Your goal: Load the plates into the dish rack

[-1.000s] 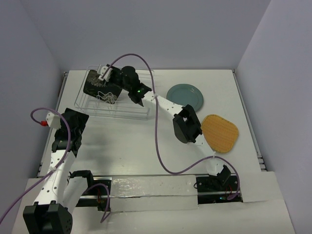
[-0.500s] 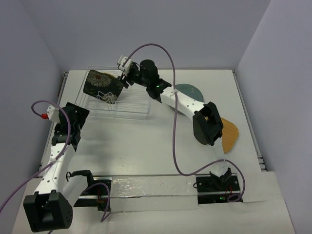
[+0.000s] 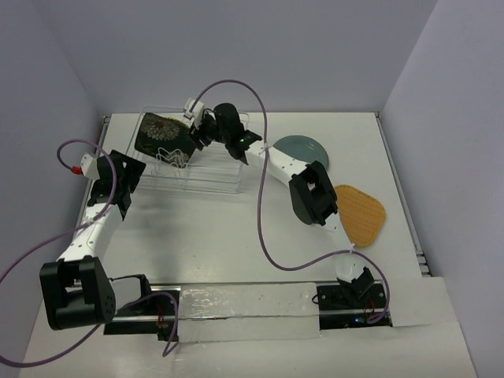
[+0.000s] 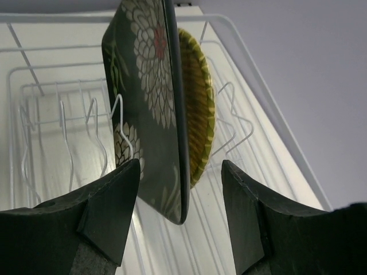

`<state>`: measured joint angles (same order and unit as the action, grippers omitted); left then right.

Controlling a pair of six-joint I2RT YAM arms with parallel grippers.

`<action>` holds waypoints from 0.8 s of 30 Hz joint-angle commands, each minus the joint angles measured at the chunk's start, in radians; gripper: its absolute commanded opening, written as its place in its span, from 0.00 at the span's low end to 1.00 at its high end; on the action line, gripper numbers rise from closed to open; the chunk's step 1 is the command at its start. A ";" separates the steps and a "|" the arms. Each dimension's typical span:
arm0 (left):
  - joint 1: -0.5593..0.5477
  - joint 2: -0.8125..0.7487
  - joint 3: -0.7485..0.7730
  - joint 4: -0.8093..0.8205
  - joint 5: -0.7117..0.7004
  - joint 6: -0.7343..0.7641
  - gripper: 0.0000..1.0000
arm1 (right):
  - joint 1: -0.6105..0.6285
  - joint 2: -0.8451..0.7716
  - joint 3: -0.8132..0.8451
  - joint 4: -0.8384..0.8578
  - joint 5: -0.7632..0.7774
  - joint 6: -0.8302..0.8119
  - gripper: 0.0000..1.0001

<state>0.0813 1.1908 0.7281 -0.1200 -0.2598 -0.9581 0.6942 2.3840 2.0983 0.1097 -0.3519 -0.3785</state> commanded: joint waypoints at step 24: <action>0.006 0.274 0.127 0.184 0.086 -0.024 0.99 | -0.010 0.032 0.161 0.026 0.037 -0.055 0.00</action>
<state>0.0818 1.4507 0.8055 0.0131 -0.1820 -0.9836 0.6895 2.4489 2.1659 0.0352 -0.3677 -0.3956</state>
